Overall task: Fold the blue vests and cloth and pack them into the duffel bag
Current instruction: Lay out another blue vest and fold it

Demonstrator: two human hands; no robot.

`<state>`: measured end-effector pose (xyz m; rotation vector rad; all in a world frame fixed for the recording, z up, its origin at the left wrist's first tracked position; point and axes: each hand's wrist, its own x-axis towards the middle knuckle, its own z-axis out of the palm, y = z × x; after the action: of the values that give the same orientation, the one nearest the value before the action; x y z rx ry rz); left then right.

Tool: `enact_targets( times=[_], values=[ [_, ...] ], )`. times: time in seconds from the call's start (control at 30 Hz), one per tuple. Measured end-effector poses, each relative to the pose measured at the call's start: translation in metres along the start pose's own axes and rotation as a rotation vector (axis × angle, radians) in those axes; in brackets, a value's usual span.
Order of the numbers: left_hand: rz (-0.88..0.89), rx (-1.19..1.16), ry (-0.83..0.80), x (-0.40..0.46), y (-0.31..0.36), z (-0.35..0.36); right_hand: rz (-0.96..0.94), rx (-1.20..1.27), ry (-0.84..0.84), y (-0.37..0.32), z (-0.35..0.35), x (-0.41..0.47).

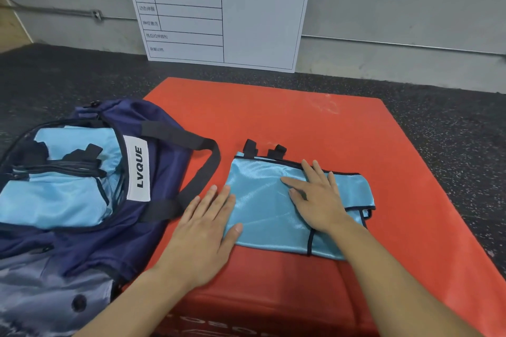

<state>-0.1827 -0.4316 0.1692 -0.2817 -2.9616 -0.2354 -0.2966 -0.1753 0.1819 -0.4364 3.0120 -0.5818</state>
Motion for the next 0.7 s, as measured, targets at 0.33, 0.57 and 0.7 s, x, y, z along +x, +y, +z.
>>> enact_targets(
  times=[0.33,0.57,0.7],
  values=[
    [0.001,-0.014,-0.006,0.005,0.0,0.005,-0.015,-0.006,-0.002,-0.004,0.0,0.007],
    [0.012,-0.006,-0.022,0.01,0.007,0.003,0.163,-0.171,0.06,0.009,-0.002,0.01],
    [0.011,-0.03,-0.038,0.011,0.009,0.001,0.327,-0.212,0.059,0.03,-0.014,0.001]
  ],
)
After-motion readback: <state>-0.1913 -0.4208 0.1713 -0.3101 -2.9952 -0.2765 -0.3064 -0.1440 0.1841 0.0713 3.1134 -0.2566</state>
